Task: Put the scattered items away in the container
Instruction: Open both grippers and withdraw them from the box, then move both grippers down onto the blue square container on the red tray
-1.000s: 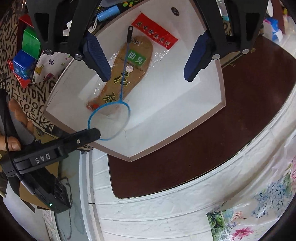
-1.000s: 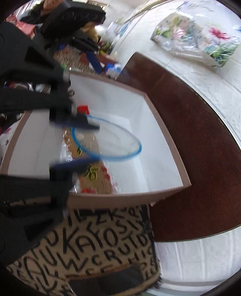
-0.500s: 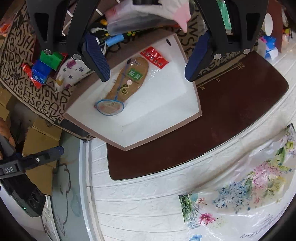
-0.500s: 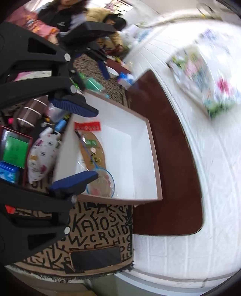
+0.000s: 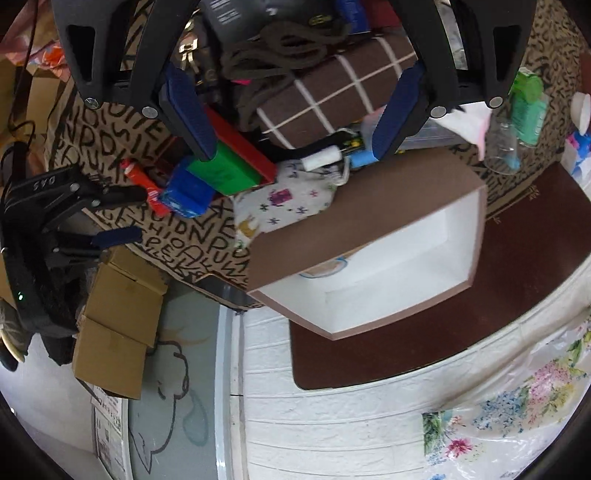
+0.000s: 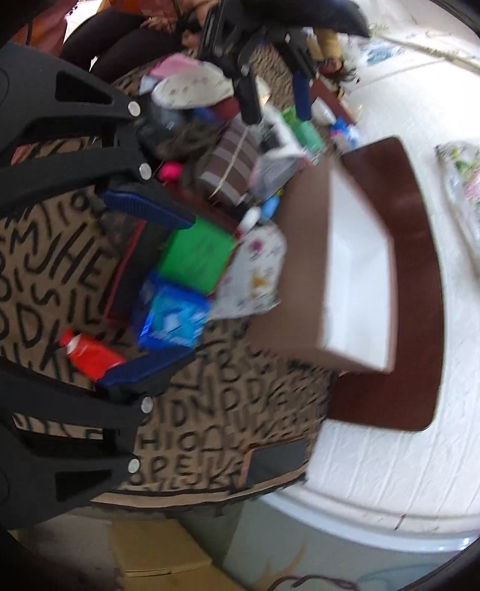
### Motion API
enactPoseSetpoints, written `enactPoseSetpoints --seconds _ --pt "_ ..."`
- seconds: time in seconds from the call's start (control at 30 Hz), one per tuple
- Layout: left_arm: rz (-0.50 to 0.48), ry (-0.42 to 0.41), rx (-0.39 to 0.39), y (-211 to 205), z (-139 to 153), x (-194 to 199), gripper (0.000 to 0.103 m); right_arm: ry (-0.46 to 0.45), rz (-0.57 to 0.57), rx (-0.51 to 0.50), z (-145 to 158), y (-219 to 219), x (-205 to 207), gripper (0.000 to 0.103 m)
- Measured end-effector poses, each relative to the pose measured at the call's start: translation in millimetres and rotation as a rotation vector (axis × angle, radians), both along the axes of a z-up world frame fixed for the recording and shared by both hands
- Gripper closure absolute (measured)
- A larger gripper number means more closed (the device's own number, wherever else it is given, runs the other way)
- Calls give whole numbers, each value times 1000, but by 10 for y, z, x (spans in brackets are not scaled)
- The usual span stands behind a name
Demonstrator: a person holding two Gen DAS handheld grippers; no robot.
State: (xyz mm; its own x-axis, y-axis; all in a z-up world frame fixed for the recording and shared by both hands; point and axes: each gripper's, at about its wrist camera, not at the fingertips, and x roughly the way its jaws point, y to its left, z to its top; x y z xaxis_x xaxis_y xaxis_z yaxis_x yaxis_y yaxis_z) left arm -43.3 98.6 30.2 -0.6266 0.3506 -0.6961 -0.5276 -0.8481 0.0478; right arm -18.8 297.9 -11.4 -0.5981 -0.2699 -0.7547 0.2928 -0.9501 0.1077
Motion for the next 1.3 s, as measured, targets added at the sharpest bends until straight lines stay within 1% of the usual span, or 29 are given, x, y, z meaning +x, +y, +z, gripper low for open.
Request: enactPoseSetpoints --seconds 0.07,0.17,0.27,0.33,0.4,0.47,0.57,0.6,0.63,0.73,0.83,0.93,1.03,1.13,1.3 --pt "0 -5 -4 210 -71 18 15 -25 -17 -26 -185 112 43 36" --pt "-24 -31 14 495 -158 4 15 -39 -9 -38 -366 267 54 36" --pt "-50 -22 -31 775 -248 -36 15 -43 44 -67 -473 390 25 35" --pt "-90 -8 -66 920 -290 -80 15 -61 92 -92 -545 457 -30 30" --pt "-150 4 -110 1029 -322 -131 15 -61 144 -102 -594 522 -87 30" --pt "-253 -14 -112 1102 -327 -202 15 -62 211 -90 -624 545 -140 30" --pt "-369 -95 -93 1164 -330 -363 15 -47 295 -98 -630 585 -226 28" --pt "-400 -119 -97 1194 -338 -415 15 -45 319 -107 -630 595 -265 25" --pt "-421 -134 -107 1226 -355 -455 15 -40 345 -112 -633 602 -306 24" --pt "-485 -169 -147 1341 -390 -506 15 -32 403 -92 -654 581 -408 24" --pt "-564 -175 -197 1462 -417 -461 15 -31 472 -68 -668 525 -485 24" --pt "-623 -190 -243 1547 -447 -438 15 -31 552 -5 -703 439 -504 24" --pt "-673 -210 -291 1582 -491 -446 15 -42 600 29 -754 393 -517 24" --pt "-728 -249 -327 1590 -543 -477 15 -34 646 47 -775 368 -529 24" --pt "-788 -286 -409 1648 -663 -537 15 -10 715 51 -732 334 -607 24"
